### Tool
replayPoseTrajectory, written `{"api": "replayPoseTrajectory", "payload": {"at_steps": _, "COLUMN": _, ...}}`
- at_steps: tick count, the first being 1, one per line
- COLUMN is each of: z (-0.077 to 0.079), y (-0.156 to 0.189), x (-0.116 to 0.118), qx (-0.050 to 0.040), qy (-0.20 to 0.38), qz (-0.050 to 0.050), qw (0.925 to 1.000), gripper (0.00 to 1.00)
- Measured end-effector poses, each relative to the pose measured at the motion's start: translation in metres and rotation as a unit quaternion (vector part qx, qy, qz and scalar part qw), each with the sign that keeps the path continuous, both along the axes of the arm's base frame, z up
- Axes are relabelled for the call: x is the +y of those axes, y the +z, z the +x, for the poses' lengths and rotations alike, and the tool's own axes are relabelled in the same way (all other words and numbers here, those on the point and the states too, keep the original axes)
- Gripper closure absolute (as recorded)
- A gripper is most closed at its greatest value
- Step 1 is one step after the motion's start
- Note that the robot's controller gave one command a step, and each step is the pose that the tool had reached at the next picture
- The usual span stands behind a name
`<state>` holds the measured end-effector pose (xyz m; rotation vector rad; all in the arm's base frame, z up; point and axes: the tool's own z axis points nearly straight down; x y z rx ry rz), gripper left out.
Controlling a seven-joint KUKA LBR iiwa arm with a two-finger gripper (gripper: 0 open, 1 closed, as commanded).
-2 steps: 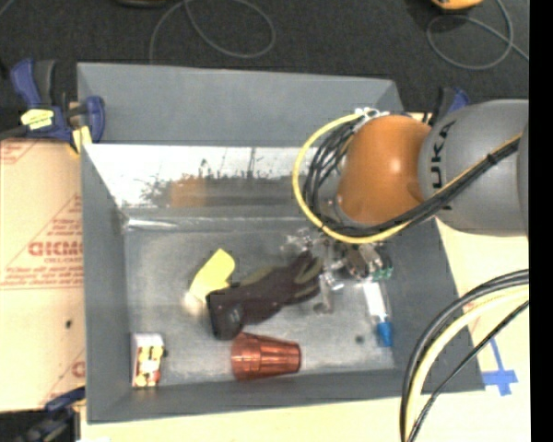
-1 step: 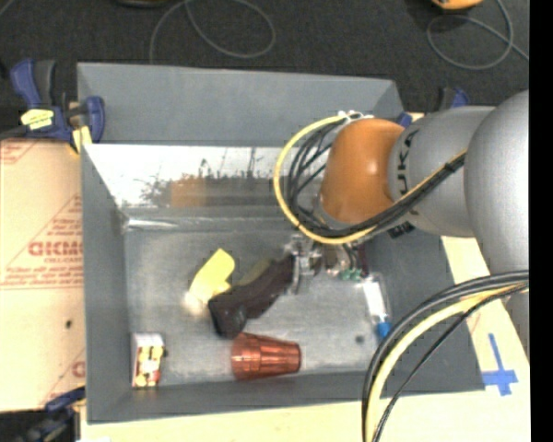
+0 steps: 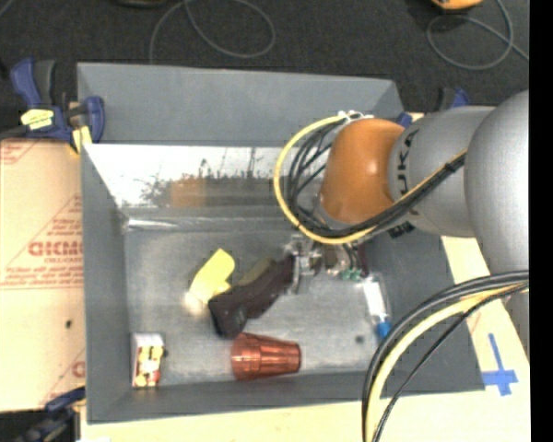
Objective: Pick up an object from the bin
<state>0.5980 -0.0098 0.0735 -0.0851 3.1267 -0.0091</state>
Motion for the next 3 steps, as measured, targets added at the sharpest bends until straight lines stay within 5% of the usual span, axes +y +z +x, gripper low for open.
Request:
{"api": "replayPoseTrajectory", "payload": {"at_steps": 1, "z": 0.001, "y": 0.123, "x": -0.002, "qx": -0.002, "qy": -0.015, "qz": 0.001, "qw": 0.9999, "gripper": 1.0}}
{"api": "replayPoseTrajectory", "payload": {"at_steps": 2, "z": 0.001, "y": 0.123, "x": -0.002, "qx": -0.0019, "qy": -0.014, "qz": 0.0, "qw": 0.9999, "gripper": 1.0}}
{"api": "replayPoseTrajectory", "payload": {"at_steps": 3, "z": -0.009, "y": 0.245, "x": -0.013, "qx": -0.0046, "qy": -0.064, "qz": 0.001, "qw": 0.9979, "gripper": 1.0}}
